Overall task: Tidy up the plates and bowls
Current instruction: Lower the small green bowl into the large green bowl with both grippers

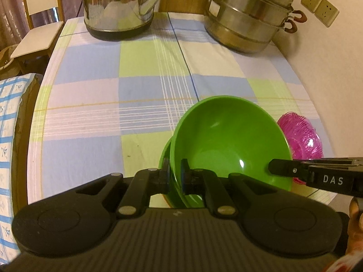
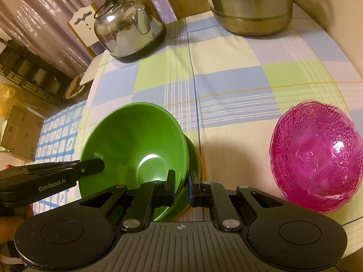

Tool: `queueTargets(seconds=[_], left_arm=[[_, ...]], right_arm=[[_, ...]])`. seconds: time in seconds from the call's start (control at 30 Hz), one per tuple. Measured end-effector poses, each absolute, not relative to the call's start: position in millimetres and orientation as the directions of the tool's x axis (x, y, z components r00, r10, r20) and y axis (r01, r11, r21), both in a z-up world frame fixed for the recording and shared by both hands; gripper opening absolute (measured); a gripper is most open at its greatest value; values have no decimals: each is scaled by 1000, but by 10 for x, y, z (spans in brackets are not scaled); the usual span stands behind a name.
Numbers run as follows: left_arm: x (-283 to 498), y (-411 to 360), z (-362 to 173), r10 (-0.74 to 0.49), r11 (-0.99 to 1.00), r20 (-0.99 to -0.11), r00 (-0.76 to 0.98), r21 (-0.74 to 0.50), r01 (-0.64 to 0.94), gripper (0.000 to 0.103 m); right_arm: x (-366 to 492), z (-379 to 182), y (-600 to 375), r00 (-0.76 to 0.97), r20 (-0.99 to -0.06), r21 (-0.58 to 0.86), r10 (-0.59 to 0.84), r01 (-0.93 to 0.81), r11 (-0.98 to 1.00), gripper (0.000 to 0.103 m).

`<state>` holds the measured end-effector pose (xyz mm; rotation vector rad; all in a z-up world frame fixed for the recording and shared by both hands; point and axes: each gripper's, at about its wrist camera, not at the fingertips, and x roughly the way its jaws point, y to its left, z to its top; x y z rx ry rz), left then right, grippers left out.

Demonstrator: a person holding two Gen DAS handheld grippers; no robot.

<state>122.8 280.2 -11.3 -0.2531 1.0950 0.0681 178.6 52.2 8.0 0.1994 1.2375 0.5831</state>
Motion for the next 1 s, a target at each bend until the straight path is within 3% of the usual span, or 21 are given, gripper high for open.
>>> queueTargets(seconds=[1.0], left_arm=[[1275, 2850, -378, -72, 966, -901, 429, -170, -195, 7]], right_arm=[[1788, -153, 663, 174, -856, 417, 487, -325, 849, 10]])
